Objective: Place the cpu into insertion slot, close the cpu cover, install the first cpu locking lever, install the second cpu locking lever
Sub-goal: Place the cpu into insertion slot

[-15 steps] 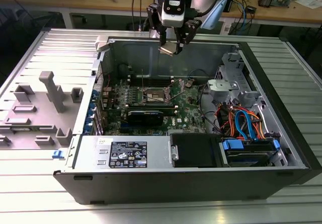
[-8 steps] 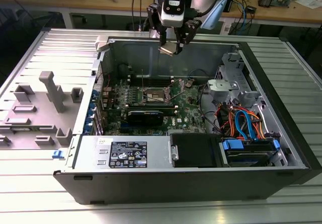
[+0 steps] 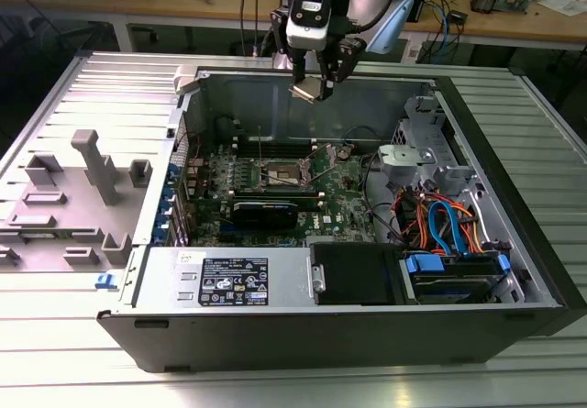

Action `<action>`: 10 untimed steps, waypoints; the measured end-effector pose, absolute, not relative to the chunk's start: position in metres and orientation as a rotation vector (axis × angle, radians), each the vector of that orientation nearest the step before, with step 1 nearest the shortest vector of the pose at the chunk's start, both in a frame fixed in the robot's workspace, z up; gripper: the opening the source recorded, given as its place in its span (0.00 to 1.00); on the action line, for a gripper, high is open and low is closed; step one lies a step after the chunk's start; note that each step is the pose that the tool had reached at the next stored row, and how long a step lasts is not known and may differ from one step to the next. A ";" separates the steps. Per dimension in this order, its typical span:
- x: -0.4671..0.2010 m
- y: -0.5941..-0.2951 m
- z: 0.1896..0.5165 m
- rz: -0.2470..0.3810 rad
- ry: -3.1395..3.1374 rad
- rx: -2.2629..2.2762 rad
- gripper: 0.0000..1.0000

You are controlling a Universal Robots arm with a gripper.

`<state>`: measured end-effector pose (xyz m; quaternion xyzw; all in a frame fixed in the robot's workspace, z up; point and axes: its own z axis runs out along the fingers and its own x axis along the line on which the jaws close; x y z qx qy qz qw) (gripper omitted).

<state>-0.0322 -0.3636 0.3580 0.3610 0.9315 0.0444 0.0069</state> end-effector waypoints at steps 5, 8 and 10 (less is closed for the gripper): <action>-0.032 -0.364 0.358 0.139 2.913 1.130 0.55; -0.032 -0.364 0.358 0.139 2.913 1.130 0.55; -0.032 -0.364 0.358 0.139 2.913 1.130 0.55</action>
